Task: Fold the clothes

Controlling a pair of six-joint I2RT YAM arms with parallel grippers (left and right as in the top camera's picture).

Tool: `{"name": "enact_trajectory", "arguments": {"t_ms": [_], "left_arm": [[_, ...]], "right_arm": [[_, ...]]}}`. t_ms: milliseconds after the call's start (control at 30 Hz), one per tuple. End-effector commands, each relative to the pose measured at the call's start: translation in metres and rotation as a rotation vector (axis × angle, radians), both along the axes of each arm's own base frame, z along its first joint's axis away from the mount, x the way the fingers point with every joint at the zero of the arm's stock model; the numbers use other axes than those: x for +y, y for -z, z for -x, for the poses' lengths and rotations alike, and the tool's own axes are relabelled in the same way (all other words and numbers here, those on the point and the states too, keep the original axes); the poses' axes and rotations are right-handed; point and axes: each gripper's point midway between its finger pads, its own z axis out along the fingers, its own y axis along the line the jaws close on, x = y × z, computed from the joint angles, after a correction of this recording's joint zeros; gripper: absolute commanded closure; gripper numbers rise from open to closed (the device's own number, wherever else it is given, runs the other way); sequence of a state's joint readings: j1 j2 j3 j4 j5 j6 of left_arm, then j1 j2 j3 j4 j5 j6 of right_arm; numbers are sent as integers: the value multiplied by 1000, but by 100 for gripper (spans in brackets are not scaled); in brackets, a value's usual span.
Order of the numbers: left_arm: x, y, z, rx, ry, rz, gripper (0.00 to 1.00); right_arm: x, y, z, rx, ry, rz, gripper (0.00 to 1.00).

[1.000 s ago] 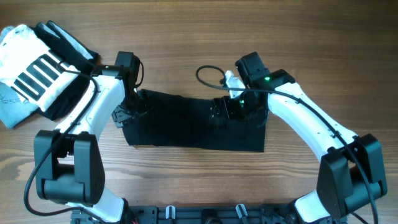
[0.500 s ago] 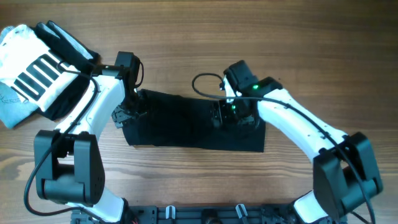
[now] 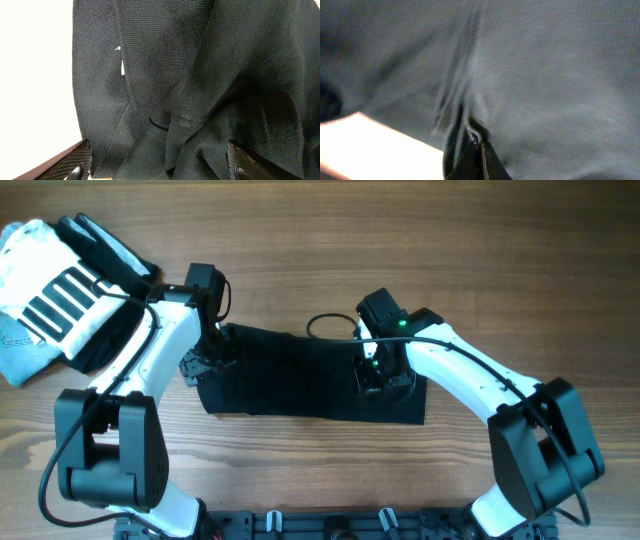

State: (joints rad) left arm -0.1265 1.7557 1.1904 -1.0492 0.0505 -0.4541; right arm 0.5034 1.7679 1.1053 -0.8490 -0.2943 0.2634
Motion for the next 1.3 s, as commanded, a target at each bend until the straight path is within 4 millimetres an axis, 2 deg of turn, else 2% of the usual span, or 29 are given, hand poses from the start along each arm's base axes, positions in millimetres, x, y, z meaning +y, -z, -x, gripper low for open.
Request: {"name": "enact_trajectory", "arguments": {"t_ms": [0, 200, 267, 300, 333, 367, 500, 600, 700, 767, 800, 867, 1033, 1267], "left_arm": [[0, -8, -4, -30, -1, 9, 14], [0, -8, -4, -29, -1, 9, 14], [0, -8, -4, -29, -1, 9, 14], [0, -8, -4, -30, -1, 9, 14], [0, -8, -4, -30, -1, 9, 14], [0, -8, -4, -30, -1, 9, 14], [0, -8, -4, -29, 0, 9, 14], [1, -8, -4, -30, 0, 4, 11], [13, -8, -5, -37, 0, -64, 0], [24, -8, -7, -43, -16, -89, 0], [29, -8, -11, -54, 1, -87, 0], [31, -6, -19, -80, 69, -34, 0], [10, 7, -22, -79, 200, 139, 0], [7, 57, 1, 73, 209, 171, 0]], "right_arm": [[20, -4, 20, 27, -239, -162, 96], [17, -5, 29, 57, -277, -165, 96], [24, -9, 33, 54, -326, -219, 96], [24, -8, 31, 46, -326, -215, 91], [22, -7, 27, 29, -321, -199, 69], [22, -6, 24, 19, -308, -190, 62], [15, 0, 5, -20, -177, -99, 62], [4, -12, -9, -59, -107, -38, 57], [-14, -41, -31, -157, -18, 12, 47], [-32, -55, -38, -193, 90, 52, 40], [-40, -58, -39, -194, 124, 60, 33], [-56, -60, -40, -166, 186, 70, 25], [-63, -59, -39, -150, 210, 78, 25], [-64, -58, -39, -151, 210, 80, 25]]}}
